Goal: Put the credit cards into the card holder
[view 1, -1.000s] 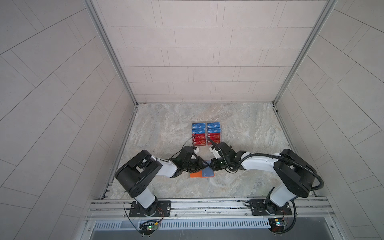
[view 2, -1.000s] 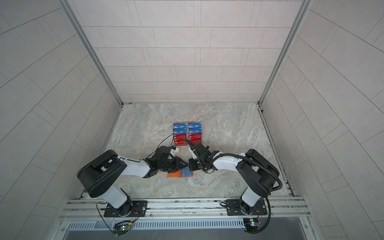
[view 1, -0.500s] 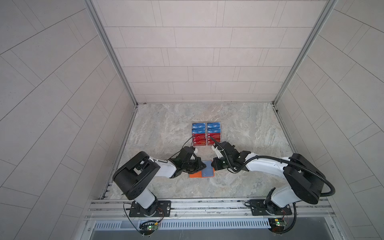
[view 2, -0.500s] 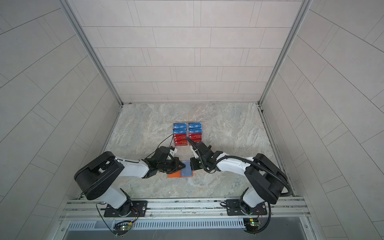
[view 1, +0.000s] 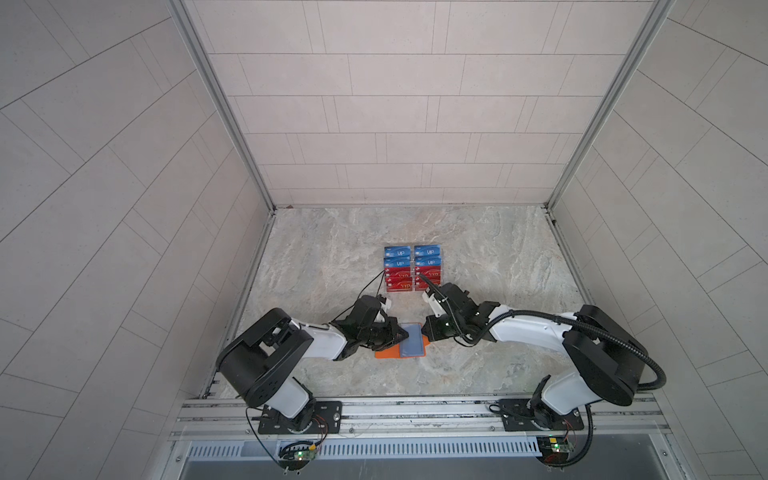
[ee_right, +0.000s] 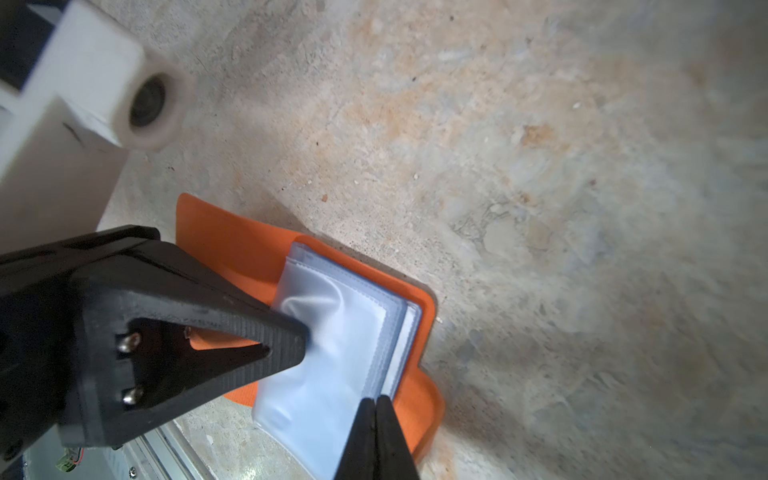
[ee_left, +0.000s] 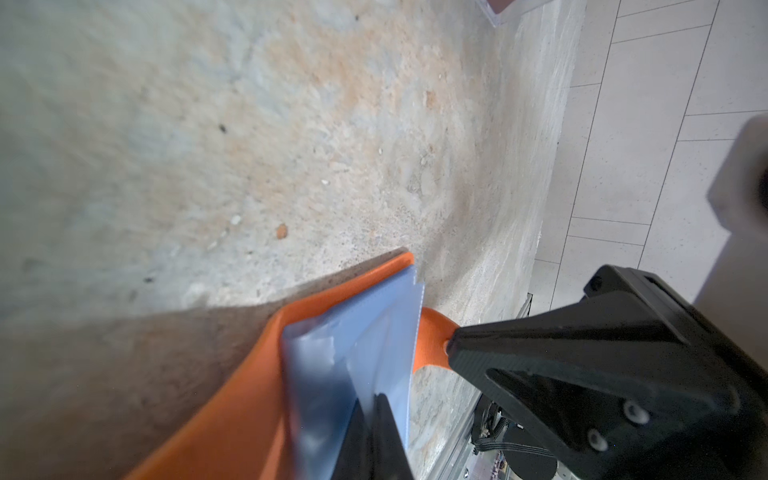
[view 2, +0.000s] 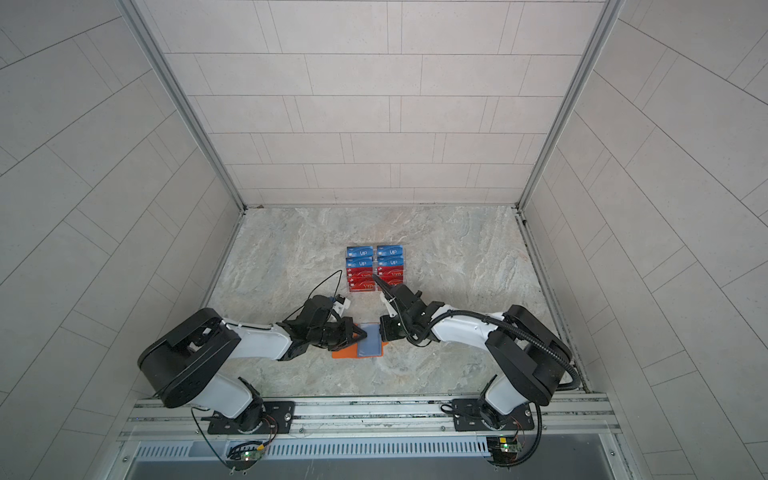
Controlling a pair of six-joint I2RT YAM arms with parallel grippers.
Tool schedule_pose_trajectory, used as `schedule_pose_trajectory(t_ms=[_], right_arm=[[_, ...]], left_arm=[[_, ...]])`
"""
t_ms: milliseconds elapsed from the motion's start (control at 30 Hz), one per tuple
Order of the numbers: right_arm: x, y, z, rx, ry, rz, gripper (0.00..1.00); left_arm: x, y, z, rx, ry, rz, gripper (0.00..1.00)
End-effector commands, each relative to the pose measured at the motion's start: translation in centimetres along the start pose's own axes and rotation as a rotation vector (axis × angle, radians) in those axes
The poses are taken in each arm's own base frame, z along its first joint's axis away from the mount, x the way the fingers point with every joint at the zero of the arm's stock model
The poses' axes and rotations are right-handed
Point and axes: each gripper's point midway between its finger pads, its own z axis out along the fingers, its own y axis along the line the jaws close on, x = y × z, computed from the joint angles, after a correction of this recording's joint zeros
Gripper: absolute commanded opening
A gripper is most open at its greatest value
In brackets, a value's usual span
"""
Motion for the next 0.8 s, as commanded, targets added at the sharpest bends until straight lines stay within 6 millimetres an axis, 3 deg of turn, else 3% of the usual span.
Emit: schedule_pose_trajectory(t_ms=[0, 267, 767], right_arm=[[-0.8, 0.7, 0.0, -0.023, -0.014, 0.007, 0.07], [-0.6, 0.7, 0.3, -0.038, -0.003, 0.006, 0.07], [0.3, -0.2, 0.8, -0.034, 0.017, 0.027, 0.06]], left_arm=[[0.3, -0.5, -0.5, 0.029, 0.013, 0.045, 0.00], [0.7, -1.2, -0.5, 0.067, 0.045, 0.074, 0.00], [0.8, -0.6, -1.0, 0.071, 0.033, 0.068, 0.00]])
